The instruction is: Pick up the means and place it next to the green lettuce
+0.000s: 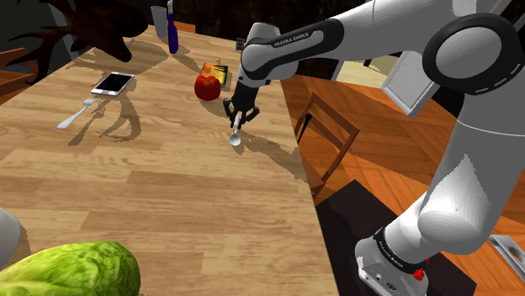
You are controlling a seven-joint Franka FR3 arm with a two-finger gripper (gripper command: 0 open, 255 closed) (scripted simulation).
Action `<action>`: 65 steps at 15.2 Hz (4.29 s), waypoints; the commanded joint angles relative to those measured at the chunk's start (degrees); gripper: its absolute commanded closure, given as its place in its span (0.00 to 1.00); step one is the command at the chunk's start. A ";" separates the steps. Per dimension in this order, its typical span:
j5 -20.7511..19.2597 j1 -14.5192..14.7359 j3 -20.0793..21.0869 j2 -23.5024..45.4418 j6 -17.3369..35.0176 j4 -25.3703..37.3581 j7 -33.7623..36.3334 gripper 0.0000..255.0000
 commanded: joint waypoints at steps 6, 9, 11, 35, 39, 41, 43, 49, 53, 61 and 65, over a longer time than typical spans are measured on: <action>0.07 0.02 0.09 -0.33 -0.60 0.14 0.05 1.00; 0.10 -0.06 0.12 -1.42 -2.51 0.99 0.33 1.00; 0.11 -0.11 0.15 -2.11 -3.81 1.62 0.52 1.00; -0.05 -0.47 0.28 -6.98 -20.34 13.53 3.10 1.00; -0.15 -0.47 0.29 -7.12 -23.31 16.41 3.61 1.00; -0.20 -0.46 0.30 -7.11 -24.82 17.96 3.88 1.00; -0.27 -0.44 0.31 -7.03 -26.36 19.59 4.15 1.00; 0.20 1.27 1.56 -10.54 -26.00 16.38 7.15 1.00; 0.88 3.63 3.39 -14.57 -23.65 10.89 11.02 1.00; 1.87 8.58 7.77 -19.97 -20.04 3.85 19.75 1.00; 2.01 11.17 10.25 -21.35 -18.59 2.06 24.62 1.00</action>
